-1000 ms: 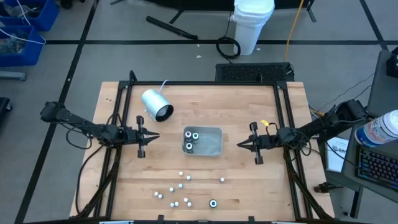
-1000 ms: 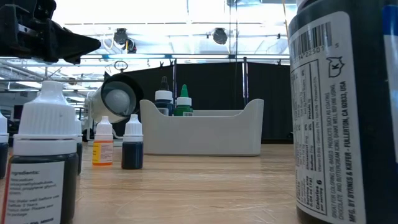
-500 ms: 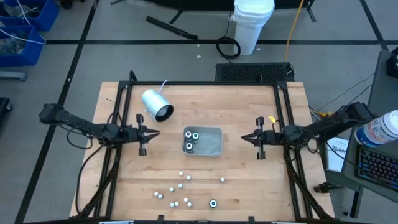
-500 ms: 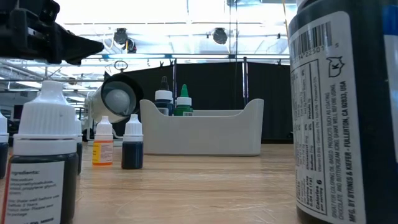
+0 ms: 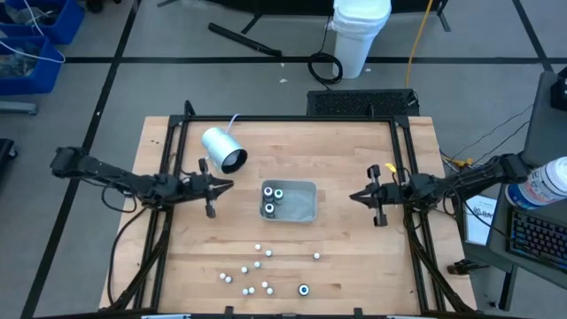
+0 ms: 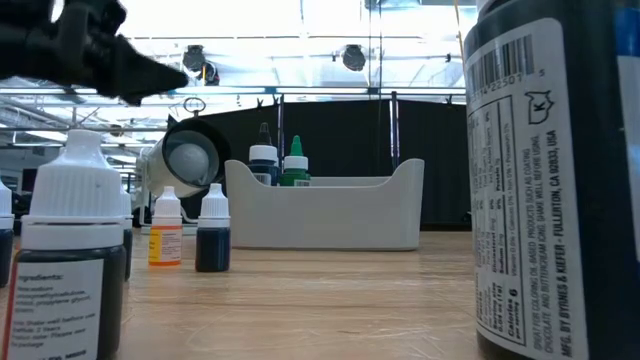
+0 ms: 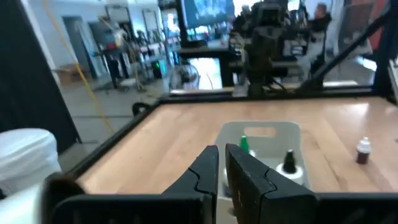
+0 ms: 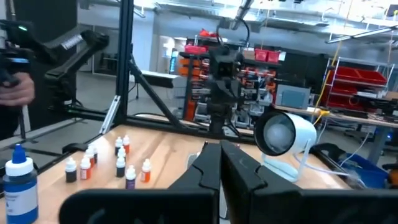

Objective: Pick & Place food coloring
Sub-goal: Put the big blue food coloring bottle into the gray bin

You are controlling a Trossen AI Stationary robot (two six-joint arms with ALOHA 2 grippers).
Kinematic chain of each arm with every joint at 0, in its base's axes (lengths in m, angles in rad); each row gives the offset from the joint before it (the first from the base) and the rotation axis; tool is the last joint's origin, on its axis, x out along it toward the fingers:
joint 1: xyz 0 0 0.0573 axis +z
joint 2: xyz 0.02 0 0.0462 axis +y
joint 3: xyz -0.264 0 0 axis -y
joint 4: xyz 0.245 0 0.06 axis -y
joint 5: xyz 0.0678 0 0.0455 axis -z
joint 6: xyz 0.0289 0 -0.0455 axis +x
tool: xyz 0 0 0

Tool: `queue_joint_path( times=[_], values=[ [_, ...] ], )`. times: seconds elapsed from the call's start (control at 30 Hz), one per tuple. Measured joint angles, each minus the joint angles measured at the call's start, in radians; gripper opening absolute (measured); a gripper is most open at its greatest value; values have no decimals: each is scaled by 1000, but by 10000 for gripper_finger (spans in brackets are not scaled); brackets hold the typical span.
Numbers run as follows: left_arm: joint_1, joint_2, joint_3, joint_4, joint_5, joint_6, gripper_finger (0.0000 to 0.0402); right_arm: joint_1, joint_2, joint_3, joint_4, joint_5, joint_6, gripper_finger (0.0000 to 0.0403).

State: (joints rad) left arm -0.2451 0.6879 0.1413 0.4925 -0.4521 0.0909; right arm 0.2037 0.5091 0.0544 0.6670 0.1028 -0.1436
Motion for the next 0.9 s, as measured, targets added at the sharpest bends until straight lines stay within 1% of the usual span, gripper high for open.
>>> queue_joint_path(
  times=[0.17,0.23,0.3,0.37,0.43,0.57,0.7,0.8,0.9],
  values=[
    [-73,282,180,-53,-87,-47,37,-7,1,0,9,9,38,0],
    [-96,406,256,-49,-96,-59,37,-6,1,-1,40,66,61,0],
    [-122,521,331,-50,-61,-68,37,-7,0,-1,61,134,82,0],
    [-153,626,423,-51,9,-65,37,-7,2,-1,54,127,81,0],
    [-191,712,517,-66,36,-51,37,-7,5,-1,31,100,80,0],
    [-259,843,716,-200,19,-27,37,-6,6,-2,25,108,101,0],
    [-307,950,903,-311,-58,-36,40,-6,7,-2,22,106,104,0],
    [-320,1014,1032,-383,-73,-54,61,-6,6,-2,6,105,105,0],
    [-322,1065,1140,-420,-88,-93,100,-6,7,-2,-7,104,112,0]
  ],
)
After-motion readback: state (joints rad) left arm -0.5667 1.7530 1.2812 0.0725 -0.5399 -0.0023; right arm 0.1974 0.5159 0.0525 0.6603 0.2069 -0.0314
